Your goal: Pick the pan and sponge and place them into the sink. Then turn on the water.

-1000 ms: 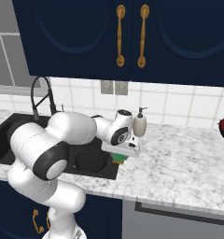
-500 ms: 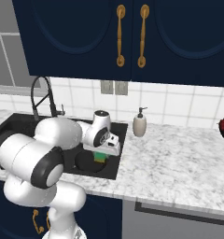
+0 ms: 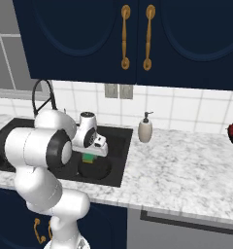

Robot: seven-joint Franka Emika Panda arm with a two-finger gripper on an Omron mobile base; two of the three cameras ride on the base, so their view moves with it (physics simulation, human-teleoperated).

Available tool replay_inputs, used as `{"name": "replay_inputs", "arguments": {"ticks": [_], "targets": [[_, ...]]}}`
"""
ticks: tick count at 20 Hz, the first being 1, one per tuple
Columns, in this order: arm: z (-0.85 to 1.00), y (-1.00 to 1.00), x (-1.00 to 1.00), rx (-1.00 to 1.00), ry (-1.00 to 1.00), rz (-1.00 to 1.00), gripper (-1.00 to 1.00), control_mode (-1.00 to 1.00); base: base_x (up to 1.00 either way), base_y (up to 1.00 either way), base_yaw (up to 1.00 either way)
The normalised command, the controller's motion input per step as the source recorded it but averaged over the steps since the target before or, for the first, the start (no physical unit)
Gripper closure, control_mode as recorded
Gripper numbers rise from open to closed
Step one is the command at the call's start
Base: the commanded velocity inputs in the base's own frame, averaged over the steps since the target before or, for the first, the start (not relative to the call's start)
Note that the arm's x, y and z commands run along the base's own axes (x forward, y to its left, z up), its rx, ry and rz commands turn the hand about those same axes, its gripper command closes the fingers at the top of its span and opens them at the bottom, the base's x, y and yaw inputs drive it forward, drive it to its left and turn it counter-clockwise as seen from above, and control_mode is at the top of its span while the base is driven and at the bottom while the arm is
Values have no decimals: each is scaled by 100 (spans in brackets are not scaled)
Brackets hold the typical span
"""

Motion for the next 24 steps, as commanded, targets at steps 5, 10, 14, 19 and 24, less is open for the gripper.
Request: {"name": "replay_inputs", "arguments": {"ticks": [5, 10, 14, 19, 24], "targets": [[-32, 35, 32, 0, 0, 2, 100, -100, 0, 0, 0], [-26, 23, 45, 0, 0, 0, 100, -100, 0, 0, 0], [-35, 0, 46, 0, 0, 1, 100, -100, 0, 0, 0], [-30, 0, 61, 0, 0, 0, 100, -100, 0, 0, 0], [-45, 0, 24, 0, 0, 2, 100, -100, 0, 0, 0]]}}
